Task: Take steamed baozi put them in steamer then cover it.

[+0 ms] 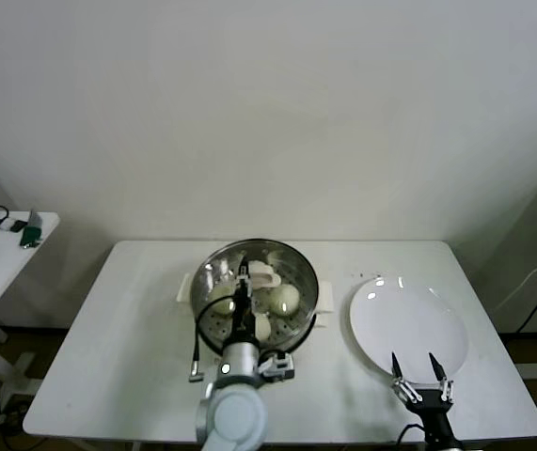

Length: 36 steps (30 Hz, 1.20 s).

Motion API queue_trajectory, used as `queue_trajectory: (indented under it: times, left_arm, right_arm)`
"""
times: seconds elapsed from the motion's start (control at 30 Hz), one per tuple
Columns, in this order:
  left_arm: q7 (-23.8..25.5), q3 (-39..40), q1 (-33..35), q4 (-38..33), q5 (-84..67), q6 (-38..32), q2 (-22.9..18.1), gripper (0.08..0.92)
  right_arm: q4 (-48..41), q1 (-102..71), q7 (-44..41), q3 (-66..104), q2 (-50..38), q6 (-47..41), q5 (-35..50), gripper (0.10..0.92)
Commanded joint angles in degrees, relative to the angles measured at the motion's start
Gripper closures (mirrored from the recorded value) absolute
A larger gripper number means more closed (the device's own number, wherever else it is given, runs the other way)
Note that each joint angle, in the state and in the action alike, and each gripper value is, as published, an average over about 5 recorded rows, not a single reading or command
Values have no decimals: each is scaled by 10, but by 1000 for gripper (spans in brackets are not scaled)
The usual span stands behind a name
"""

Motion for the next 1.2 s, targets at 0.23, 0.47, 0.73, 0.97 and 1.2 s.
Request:
queue_trajectory:
  times: [0.23,0.47,0.73,0.97,1.2]
  left_arm:
    - [32,35,32,-157,-140,21,56,381]
    - [-104,-18,84,-170,-354,-62,90,195]
    - [-215,-257,159,-171,-744,-245,95,177]
    - [-153,-430,212,-109,-1018,-364,120,177]
    - [-124,-419,233,22,-1128,-465,139,177]
  right_arm:
    - [-1,2,14,-7,-3,-5,7,203]
    - [7,1,29,-7,-7,-11,1,203]
    - [27,0,29,-5,-7,-19,-8,203]
    - [17,6,32,-5,-6,-14,-18,203]
    - [12,13,35,-6,-5,-11,-18,203]
